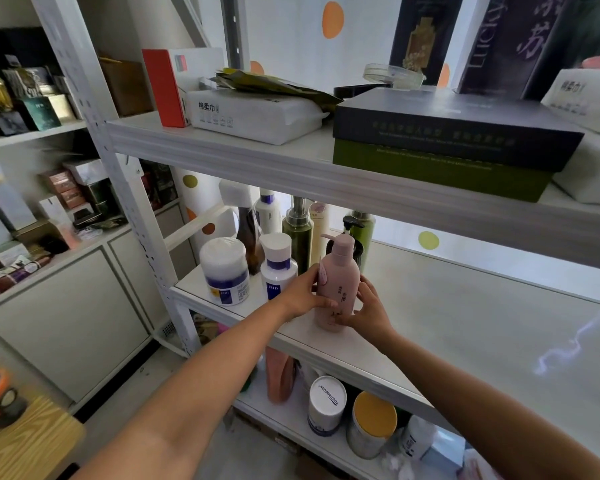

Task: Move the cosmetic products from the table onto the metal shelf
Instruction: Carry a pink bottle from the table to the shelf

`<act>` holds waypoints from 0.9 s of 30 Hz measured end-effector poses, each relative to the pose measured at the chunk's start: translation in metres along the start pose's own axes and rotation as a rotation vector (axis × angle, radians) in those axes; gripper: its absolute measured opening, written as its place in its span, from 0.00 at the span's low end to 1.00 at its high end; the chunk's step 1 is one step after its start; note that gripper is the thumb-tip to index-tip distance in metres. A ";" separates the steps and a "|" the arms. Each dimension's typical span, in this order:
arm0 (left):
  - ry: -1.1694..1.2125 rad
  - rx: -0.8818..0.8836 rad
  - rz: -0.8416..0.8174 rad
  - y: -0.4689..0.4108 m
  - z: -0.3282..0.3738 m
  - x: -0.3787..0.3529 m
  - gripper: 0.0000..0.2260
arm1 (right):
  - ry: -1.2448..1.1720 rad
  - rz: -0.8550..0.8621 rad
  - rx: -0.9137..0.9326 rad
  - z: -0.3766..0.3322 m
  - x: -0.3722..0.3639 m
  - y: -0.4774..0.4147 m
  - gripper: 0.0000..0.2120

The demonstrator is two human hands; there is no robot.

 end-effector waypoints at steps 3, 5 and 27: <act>-0.011 0.001 0.007 -0.004 0.001 0.001 0.35 | -0.009 0.001 -0.002 0.000 0.002 -0.004 0.49; -0.019 0.002 0.014 -0.007 0.002 0.000 0.35 | -0.023 0.006 0.000 0.000 0.004 -0.007 0.50; -0.062 0.030 0.019 -0.014 0.007 -0.003 0.31 | -0.059 0.046 -0.037 -0.010 0.013 -0.003 0.40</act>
Point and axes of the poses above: each hand's wrist, its own y-axis away from the middle knuckle, its own x-axis out of the back of the hand, z = x × y, the point moved 8 cm from there along -y, towards the middle knuckle, and after that the axes turned 3 degrees about y, right-handed, at the moved point
